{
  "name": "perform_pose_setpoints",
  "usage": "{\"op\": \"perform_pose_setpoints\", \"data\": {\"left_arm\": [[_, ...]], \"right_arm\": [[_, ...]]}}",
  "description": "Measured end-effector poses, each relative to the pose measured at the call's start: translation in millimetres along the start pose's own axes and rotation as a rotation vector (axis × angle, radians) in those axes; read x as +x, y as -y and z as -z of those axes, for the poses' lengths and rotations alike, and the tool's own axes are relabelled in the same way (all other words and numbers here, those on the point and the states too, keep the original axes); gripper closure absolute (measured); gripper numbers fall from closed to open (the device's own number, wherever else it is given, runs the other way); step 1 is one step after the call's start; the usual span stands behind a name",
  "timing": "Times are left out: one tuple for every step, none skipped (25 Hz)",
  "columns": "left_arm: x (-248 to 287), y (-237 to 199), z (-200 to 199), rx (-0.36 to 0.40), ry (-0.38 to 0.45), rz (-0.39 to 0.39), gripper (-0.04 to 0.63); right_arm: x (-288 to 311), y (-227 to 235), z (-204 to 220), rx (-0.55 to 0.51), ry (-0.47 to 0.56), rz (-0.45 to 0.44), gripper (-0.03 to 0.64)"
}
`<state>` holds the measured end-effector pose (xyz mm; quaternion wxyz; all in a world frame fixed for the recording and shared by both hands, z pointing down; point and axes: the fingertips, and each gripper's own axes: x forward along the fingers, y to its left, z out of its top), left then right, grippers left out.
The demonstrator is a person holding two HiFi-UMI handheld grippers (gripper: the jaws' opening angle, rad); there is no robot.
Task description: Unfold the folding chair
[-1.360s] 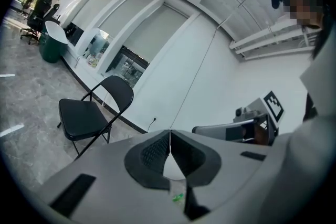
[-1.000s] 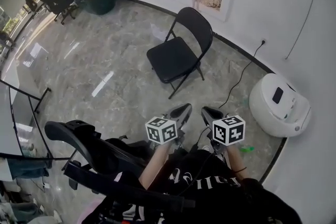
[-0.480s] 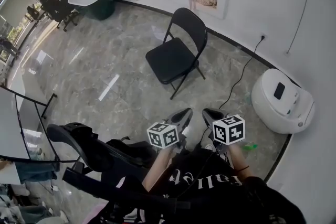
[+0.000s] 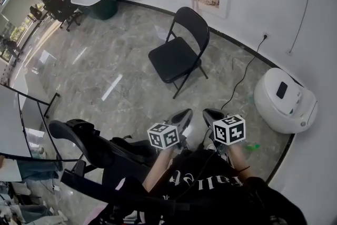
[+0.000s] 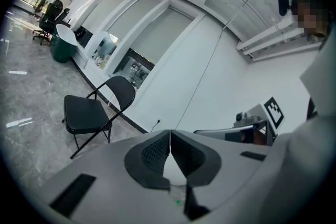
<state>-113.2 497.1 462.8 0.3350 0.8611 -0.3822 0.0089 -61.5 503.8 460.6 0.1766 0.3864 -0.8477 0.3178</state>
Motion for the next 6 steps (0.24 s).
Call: {"op": "perform_pose_setpoints", "data": {"left_arm": [[-1.2, -0.7, 0.5, 0.001, -0.001, -0.002, 0.591], [-2.4, -1.6, 1.0, 0.002, -0.001, -0.004, 0.591], [-3.4, -2.5, 1.7, 0.002, -0.002, -0.006, 0.591], [-4.4, -3.6, 2.3, 0.003, -0.002, -0.008, 0.591], [-5.4, -4.7, 2.8, 0.003, -0.002, -0.009, 0.591], [-6.3, -5.9, 3.4, 0.003, -0.002, -0.010, 0.591]], "right_arm": [[-0.2, -0.9, 0.9, -0.001, -0.001, 0.001, 0.584], [-0.3, -1.7, 1.9, -0.002, -0.002, 0.002, 0.584], [-0.4, -2.4, 2.9, -0.003, -0.003, 0.003, 0.584], [-0.3, -3.2, 3.8, -0.003, -0.003, 0.004, 0.584], [-0.1, -3.9, 4.6, -0.004, -0.003, 0.005, 0.584], [0.1, -4.7, 5.4, -0.005, -0.003, 0.005, 0.584]]}}
